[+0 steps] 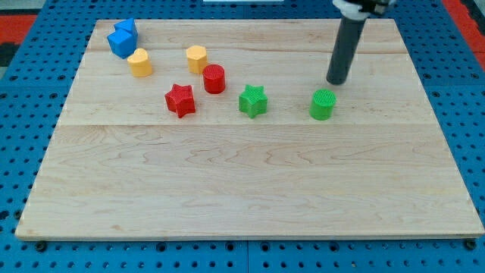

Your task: Push the yellow hexagon to the top right of the green star

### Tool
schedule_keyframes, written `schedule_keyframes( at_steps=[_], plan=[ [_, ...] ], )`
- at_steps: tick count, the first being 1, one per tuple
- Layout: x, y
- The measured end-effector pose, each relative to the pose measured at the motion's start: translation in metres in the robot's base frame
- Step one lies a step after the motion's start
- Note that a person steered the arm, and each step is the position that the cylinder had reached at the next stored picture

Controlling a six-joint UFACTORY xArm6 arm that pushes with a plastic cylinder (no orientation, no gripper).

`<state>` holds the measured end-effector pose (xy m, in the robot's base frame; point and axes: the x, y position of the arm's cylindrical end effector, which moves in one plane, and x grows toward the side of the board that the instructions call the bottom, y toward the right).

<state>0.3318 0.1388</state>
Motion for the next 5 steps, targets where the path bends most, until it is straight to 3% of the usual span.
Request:
schedule_keyframes(
  at_steps=[2, 3, 5],
  plan=[
    [-0.082, -0.133],
    [-0.102, -0.205],
    [-0.081, -0.318]
  ],
)
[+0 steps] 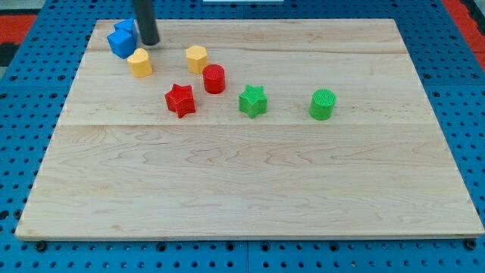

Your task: Push the yellow hexagon to the top right of the green star

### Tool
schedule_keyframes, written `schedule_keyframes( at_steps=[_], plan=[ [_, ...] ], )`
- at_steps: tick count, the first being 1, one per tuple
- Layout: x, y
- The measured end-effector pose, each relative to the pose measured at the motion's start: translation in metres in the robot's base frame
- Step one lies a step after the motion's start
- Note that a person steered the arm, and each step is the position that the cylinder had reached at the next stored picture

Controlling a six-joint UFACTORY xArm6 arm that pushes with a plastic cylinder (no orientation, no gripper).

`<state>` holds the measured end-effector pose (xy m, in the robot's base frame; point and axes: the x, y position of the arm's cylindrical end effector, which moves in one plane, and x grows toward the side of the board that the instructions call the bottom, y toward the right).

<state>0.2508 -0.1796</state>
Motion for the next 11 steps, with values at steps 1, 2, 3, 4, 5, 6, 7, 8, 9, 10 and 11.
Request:
schedule_keyframes(
  at_steps=[1, 2, 3, 4, 5, 6, 7, 8, 9, 10, 11],
  plan=[
    [0.035, 0.028],
    [0.055, 0.037],
    [0.053, 0.086],
    [0.05, 0.145],
    [0.022, 0.156],
    [0.009, 0.175],
    [0.008, 0.201],
    [0.027, 0.214],
    [0.024, 0.21],
    [-0.003, 0.239],
    [-0.012, 0.174]
  ],
)
